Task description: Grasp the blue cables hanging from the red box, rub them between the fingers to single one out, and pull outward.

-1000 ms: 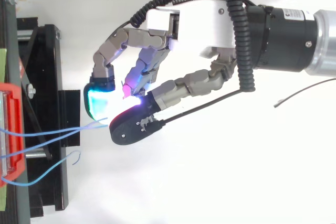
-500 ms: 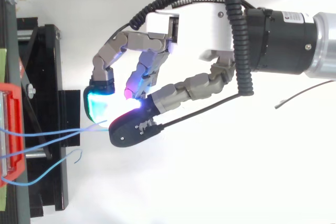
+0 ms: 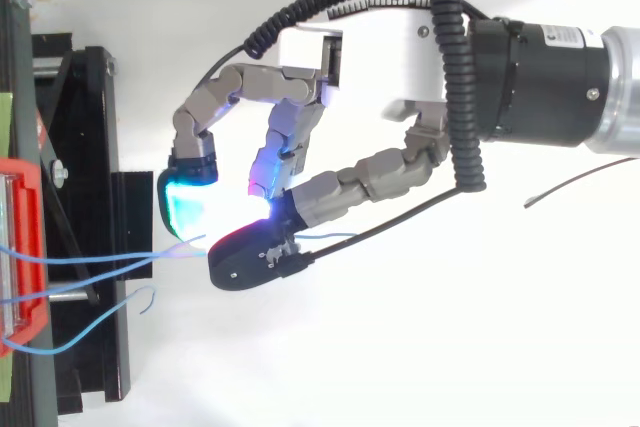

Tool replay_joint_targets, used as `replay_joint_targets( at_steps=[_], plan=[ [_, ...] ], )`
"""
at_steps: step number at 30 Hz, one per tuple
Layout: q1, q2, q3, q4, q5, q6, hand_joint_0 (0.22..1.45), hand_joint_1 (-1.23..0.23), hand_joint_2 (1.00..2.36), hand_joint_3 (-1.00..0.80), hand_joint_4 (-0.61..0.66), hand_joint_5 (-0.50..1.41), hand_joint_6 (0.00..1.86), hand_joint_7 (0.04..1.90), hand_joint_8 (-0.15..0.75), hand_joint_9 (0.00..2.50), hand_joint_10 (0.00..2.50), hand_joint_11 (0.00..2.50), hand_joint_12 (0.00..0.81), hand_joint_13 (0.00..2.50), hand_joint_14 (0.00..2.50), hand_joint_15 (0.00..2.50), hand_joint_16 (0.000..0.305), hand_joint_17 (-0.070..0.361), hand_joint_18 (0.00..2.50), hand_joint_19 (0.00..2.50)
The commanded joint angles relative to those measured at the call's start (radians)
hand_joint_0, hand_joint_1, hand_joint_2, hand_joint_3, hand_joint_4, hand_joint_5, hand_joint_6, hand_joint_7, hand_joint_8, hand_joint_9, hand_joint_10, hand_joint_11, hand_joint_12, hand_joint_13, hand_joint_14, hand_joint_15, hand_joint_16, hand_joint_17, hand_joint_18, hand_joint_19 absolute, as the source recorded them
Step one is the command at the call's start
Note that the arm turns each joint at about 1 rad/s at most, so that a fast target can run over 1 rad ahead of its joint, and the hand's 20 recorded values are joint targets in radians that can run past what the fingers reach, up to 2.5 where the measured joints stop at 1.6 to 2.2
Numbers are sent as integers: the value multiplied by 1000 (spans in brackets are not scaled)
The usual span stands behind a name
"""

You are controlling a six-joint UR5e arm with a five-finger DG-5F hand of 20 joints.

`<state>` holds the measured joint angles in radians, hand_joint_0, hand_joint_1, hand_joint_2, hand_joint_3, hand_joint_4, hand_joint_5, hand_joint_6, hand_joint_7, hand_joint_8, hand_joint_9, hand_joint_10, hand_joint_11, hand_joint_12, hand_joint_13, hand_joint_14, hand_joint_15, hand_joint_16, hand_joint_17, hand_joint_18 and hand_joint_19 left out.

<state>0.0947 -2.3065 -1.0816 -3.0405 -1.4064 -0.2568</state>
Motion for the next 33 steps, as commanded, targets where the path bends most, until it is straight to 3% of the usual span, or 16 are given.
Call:
replay_joint_targets(
  at_steps=[1,9,16,23,33],
  plan=[
    [0,12,-1,-1,1,-1,616,-855,1011,41,-119,-75,870,1091,335,1234,18,603,475,1154,14,369,62,140,1060,429],
    [2,21,-1,-41,7,-21,597,-824,1012,-27,-22,-83,867,1069,347,1134,17,569,496,1136,14,368,65,145,1066,455],
    [3,21,-1,-46,7,-18,564,-698,1010,-351,23,-99,853,1053,315,1101,20,606,444,1064,16,421,55,124,950,557],
    [5,21,-1,-46,9,-2,536,-636,1001,-481,35,-97,833,1051,317,1113,20,602,439,1055,17,440,57,128,959,577],
    [7,21,-3,-46,9,-1,486,-732,1000,-500,61,-98,820,1054,326,1120,21,603,447,1067,17,449,60,136,989,558]
  ],
)
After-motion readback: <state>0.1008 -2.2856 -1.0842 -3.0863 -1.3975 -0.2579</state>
